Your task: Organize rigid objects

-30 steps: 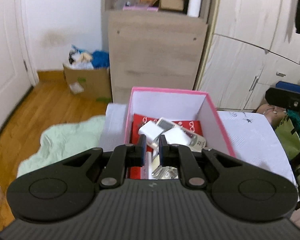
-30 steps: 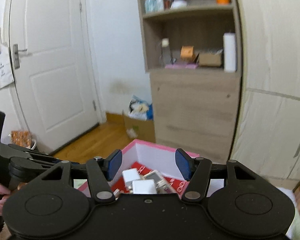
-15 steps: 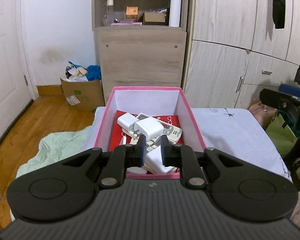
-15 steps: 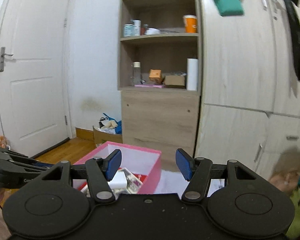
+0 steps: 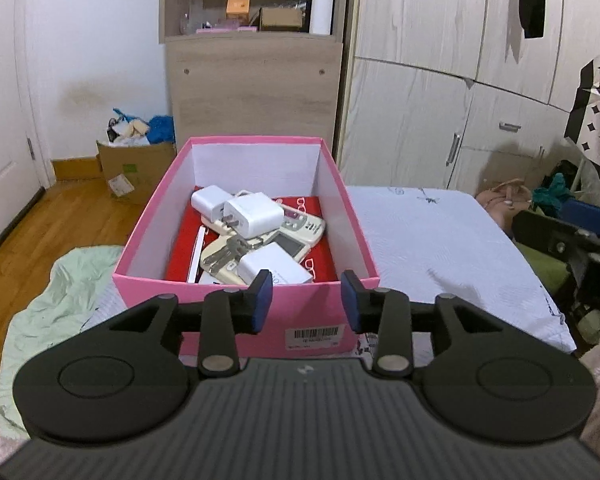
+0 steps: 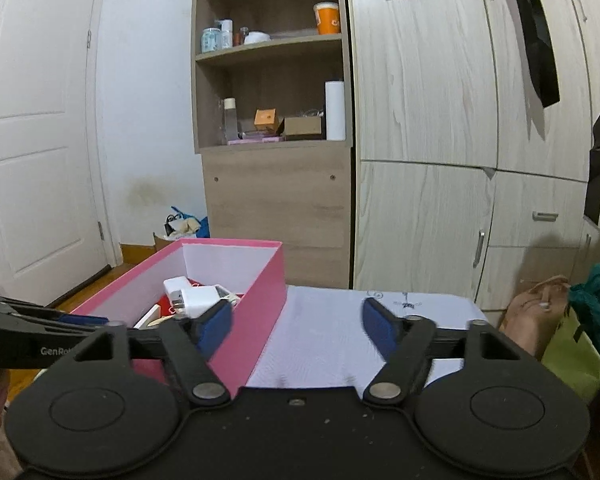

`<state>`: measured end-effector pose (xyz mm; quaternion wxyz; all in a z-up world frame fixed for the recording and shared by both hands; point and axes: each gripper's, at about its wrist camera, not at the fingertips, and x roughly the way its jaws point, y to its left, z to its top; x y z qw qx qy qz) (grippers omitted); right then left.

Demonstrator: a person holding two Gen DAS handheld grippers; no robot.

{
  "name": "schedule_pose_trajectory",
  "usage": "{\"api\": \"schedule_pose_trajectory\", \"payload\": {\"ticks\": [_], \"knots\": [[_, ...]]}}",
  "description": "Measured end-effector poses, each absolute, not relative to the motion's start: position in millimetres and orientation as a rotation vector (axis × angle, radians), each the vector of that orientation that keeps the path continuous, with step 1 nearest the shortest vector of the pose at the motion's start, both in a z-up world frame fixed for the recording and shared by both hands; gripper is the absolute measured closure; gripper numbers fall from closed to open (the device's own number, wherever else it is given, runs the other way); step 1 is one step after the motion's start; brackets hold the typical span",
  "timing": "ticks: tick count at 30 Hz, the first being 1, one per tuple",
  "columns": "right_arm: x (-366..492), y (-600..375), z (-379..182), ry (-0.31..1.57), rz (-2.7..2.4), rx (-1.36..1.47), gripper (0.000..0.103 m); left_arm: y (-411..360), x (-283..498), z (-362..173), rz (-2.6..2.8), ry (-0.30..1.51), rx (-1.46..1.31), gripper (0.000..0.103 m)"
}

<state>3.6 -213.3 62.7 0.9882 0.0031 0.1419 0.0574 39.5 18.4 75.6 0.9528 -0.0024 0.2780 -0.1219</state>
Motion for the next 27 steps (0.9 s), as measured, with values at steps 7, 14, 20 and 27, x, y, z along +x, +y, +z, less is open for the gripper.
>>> {"api": "schedule_pose_trajectory", "payload": {"ticks": [7,14,20,27], "knots": [[-11.1,-212.7,54.8,0.247,0.097,-0.019,0.003,9.2,28.3,67.3,-0.225,0.535,0.028,0.052],[-26.0,-215.7,49.6,0.214,0.084,-0.035,0.000,6.7,13.7,60.9,-0.197,0.477,0.023,0.028],[-26.7,-219.9,44.5,0.227,0.068,-0.050,0.000,1.5,5.3,55.5,-0.186,0.445,0.048,0.017],[-27.6,-224.8,40.1,0.223,0.055,-0.054,0.000,0.6,2.6,48.4,-0.175,0.455,0.051,0.015]]}}
